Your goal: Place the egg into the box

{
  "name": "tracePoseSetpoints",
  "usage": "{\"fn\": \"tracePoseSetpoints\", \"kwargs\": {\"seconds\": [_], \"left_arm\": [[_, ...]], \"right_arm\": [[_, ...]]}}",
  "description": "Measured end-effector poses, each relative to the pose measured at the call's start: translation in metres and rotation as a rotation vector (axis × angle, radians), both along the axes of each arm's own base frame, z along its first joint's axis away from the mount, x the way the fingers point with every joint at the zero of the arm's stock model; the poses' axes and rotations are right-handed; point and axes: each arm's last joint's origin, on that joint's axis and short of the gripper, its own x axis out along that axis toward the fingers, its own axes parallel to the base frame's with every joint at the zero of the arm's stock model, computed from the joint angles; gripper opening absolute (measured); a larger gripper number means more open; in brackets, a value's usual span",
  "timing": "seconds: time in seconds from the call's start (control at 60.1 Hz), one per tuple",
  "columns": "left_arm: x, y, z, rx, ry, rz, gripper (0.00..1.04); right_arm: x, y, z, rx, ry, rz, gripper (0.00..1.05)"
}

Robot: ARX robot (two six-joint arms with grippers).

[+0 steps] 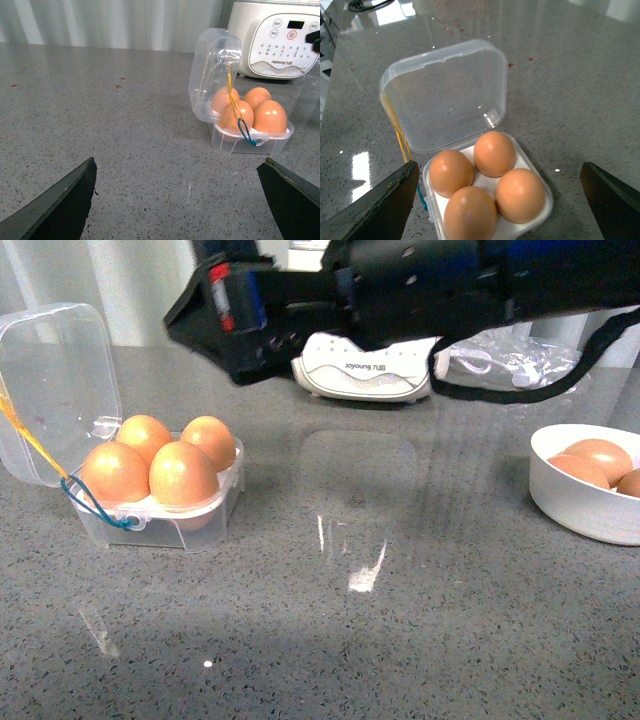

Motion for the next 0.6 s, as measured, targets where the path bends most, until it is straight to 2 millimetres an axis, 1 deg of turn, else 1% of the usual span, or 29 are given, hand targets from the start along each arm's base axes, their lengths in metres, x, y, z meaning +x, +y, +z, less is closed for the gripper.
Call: {"fn": "tracePoseSetpoints", "kwargs": {"seconds": [0.05,0.183,0.216,0.283,0.316,0.366,0.399,0.449,0.466,0.516,0.582,0.599], "left_arm": [[0.000,0.000,0.000,0.000,0.000,0.000,0.98],[0.000,0.000,0.000,0.000,0.000,0.000,0.98],[0.000,0.000,0.000,0.000,0.000,0.000,0.98],[0.000,0.000,0.000,0.000,0.000,0.000,0.98],[0.000,0.000,0.000,0.000,0.000,0.000,0.98],[0.000,0.000,0.000,0.000,0.000,0.000,0.98],[0.000,0.000,0.000,0.000,0.000,0.000,0.98],[0.000,0.000,0.000,0.000,0.000,0.000,0.98],[0.000,0.000,0.000,0.000,0.000,0.000,0.98],[0.000,0.000,0.000,0.000,0.000,0.000,0.98],[0.000,0.000,0.000,0.000,0.000,0.000,0.98],[0.000,0.000,0.000,0.000,0.000,0.000,0.98]], "right_arm": [[-0.001,-0.009,0.004,0.011,-0.012,-0.044,0.98],[-0.005,-0.045,0.009,0.012,-0.048,-0.245,0.98],[-0.006,-0.054,0.009,0.008,-0.059,-0.310,0.98],[-0.014,-0.082,0.010,0.027,-0.077,-0.471,0.98],[-0.021,-0.101,0.011,0.046,-0.082,-0.565,0.98],[-0.030,-0.122,0.012,0.062,-0.106,-0.682,0.98],[-0.036,-0.133,0.012,0.067,-0.117,-0.737,0.98],[-0.048,-0.153,0.012,0.070,-0.143,-0.837,0.98],[-0.054,-0.163,0.012,0.069,-0.157,-0.884,0.98],[-0.067,-0.182,0.014,0.064,-0.188,-0.973,0.98],[-0.080,-0.199,0.019,0.054,-0.234,-1.052,0.98],[-0.087,-0.208,0.022,0.051,-0.262,-1.088,0.98]]}}
